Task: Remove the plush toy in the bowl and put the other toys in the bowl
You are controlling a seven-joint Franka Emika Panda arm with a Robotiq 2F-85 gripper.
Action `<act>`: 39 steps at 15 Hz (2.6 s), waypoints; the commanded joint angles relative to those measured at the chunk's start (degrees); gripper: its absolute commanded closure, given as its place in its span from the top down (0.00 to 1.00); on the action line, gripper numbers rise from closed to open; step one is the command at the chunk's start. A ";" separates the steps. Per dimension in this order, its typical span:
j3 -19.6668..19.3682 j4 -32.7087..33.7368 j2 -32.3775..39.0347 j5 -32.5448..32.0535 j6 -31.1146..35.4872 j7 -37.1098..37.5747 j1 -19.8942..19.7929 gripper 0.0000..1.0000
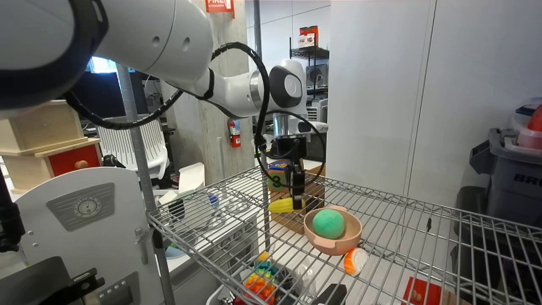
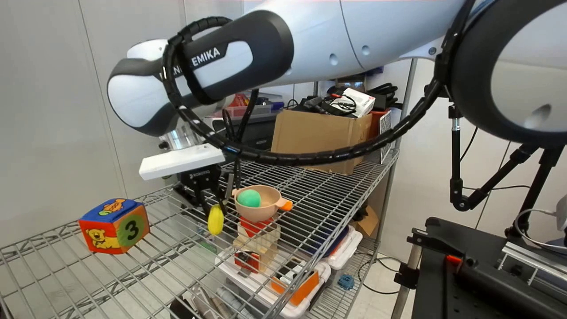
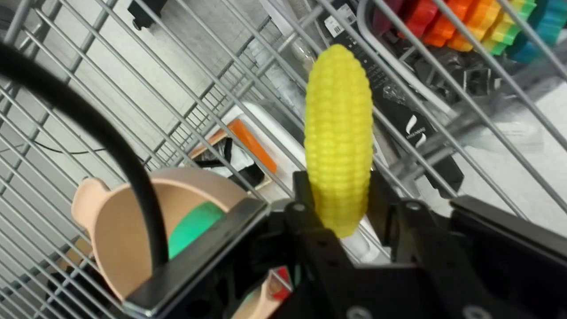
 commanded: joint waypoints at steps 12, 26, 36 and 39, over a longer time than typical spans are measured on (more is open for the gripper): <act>2.63 1.25 -7.28 1.08 8.42 0.77 1.70 0.09; 3.16 1.16 -7.01 0.93 12.19 0.60 4.01 0.88; 6.08 -0.62 -8.61 3.02 6.27 -5.75 3.21 1.00; 4.68 0.54 -7.04 2.06 7.98 -3.76 3.83 1.00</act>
